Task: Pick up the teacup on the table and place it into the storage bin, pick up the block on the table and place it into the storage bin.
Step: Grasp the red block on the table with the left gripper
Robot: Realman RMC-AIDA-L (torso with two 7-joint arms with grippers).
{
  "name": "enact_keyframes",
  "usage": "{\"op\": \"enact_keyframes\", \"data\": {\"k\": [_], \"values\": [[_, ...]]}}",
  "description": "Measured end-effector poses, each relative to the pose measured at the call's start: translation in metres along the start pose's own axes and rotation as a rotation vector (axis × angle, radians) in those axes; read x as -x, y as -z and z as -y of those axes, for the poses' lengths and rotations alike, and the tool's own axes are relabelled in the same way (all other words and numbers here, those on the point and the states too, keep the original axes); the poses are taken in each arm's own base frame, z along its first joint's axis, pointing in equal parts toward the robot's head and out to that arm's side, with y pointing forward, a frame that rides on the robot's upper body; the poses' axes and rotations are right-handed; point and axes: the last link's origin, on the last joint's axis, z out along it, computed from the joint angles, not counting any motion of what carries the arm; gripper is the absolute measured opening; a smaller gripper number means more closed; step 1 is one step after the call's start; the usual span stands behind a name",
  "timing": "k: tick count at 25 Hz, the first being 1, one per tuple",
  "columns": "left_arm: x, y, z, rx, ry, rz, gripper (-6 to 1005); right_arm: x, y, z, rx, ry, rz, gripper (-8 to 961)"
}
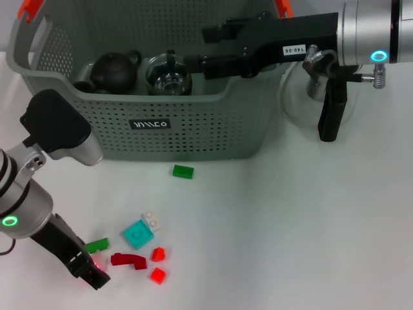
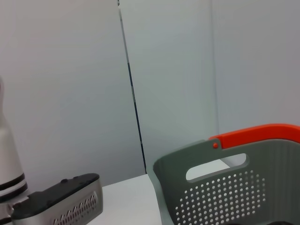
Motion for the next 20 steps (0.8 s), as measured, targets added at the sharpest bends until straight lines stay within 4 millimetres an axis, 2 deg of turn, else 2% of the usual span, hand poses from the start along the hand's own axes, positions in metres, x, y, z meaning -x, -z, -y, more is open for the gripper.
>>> {"op": "enact_keyframes", "data": {"k": [20], "values": [[0.0004, -0.0040, -0.0004, -0.025, -0.001, 0.002, 854, -0.0026, -0.0001, 0.0003, 0.001, -0.001, 0.001, 777]]}}
